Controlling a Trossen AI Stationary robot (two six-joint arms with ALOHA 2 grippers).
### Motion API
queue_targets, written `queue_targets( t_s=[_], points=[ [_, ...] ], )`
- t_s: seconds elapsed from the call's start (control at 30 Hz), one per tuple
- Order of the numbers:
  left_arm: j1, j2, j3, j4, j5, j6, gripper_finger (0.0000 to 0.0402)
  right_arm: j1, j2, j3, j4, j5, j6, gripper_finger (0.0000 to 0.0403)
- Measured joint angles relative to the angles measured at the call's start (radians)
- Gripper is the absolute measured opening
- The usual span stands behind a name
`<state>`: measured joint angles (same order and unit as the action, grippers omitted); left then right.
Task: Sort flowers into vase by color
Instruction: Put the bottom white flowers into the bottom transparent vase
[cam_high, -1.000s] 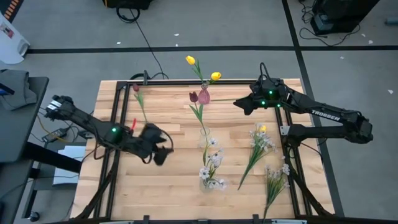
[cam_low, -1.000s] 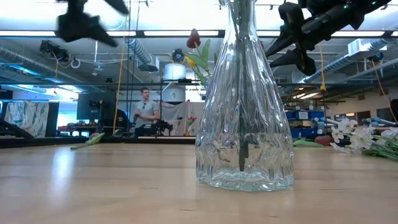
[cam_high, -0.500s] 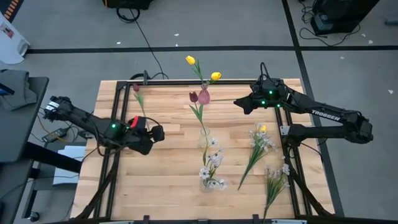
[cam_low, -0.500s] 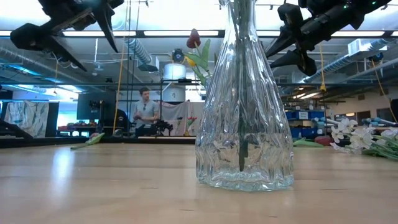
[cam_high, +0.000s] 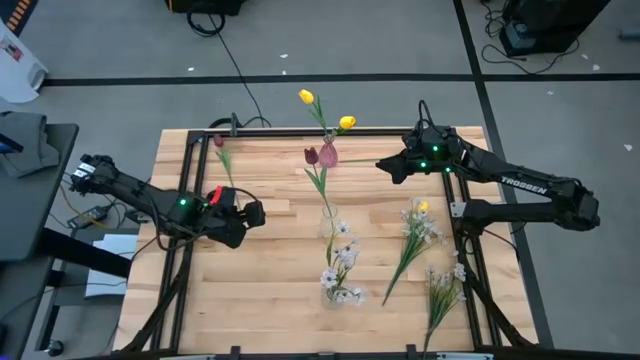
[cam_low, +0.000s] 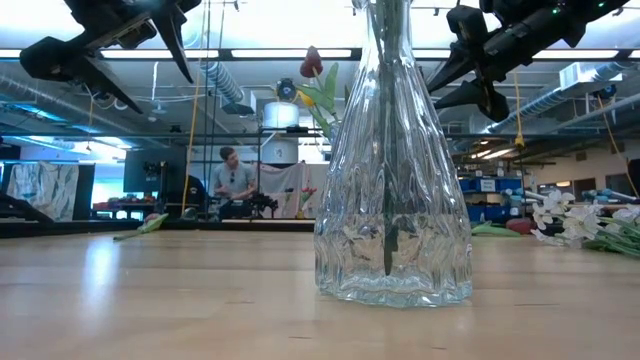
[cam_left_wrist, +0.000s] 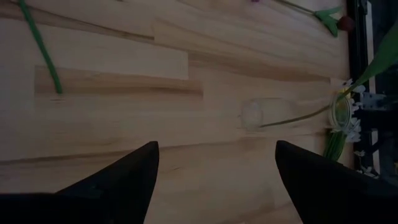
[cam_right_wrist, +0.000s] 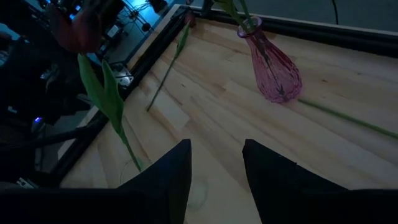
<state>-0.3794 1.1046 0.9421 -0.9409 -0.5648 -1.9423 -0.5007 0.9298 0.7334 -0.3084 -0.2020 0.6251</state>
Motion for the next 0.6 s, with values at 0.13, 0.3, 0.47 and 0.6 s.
queue_targets(
  t_s=[0.13,0.3,0.47,0.6],
  points=[
    [0.0,0.0,0.0,0.0,-0.001,0.0,0.0325,0.0,0.0,0.0,0.0,0.0,0.0,0.0158],
    [0.0,0.0,0.0,0.0,-0.002,0.0,0.0325,0.0,0.0,0.001,-0.042,-0.038,0.285,0.0158],
    [0.0,0.0,0.0,0.0,-0.002,0.001,0.0325,0.052,0.0,0.0,-0.17,-0.271,0.76,0.0158],
    [0.0,0.0,0.0,0.002,-0.003,0.031,0.0325,0.162,-0.002,0.0,-0.247,-0.342,0.861,0.0158]
  ],
)
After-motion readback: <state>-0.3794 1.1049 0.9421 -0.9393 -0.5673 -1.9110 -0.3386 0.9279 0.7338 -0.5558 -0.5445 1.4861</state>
